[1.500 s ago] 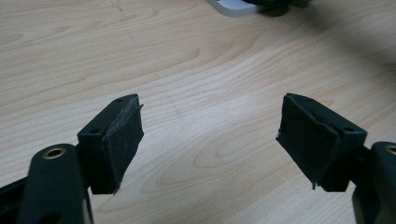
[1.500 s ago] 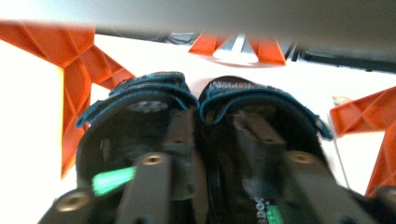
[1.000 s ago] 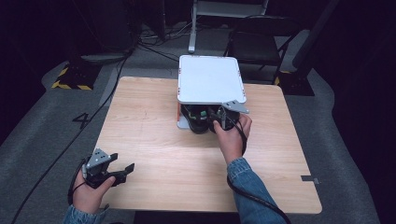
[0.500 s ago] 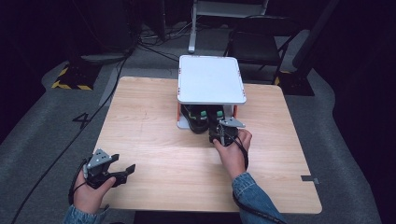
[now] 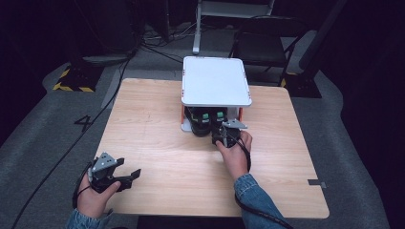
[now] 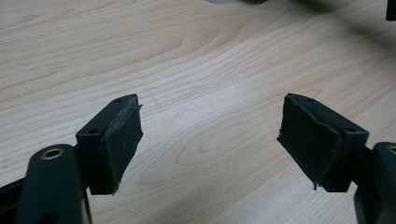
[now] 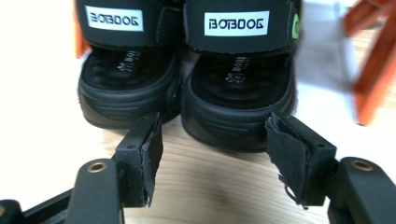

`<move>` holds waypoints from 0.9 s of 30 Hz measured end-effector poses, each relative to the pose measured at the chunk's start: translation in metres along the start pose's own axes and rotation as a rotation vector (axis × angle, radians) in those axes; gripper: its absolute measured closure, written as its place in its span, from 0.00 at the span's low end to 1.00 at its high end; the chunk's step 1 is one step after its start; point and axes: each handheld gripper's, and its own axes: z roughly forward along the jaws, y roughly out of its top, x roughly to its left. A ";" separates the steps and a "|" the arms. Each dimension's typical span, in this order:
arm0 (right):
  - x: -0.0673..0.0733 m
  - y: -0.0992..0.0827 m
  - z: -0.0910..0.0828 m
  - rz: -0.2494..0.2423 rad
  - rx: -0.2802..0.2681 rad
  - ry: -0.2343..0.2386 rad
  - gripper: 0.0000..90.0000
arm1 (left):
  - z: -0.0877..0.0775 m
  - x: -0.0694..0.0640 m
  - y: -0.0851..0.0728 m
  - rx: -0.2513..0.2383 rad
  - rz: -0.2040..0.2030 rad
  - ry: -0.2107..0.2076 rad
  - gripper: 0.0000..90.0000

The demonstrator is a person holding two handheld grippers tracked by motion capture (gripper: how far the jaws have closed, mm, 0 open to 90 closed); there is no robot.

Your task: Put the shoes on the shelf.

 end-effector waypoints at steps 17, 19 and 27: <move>0.051 -0.004 0.001 0.011 -0.081 -0.075 0.33 | 0.000 0.000 -0.001 0.004 0.002 -0.003 0.24; 0.059 -0.004 0.005 0.012 -0.098 -0.087 0.33 | 0.000 0.001 -0.001 0.004 -0.001 -0.004 0.24; 0.064 -0.005 0.020 -0.013 -0.105 -0.126 0.41 | 0.000 0.002 -0.003 0.005 -0.003 -0.008 0.24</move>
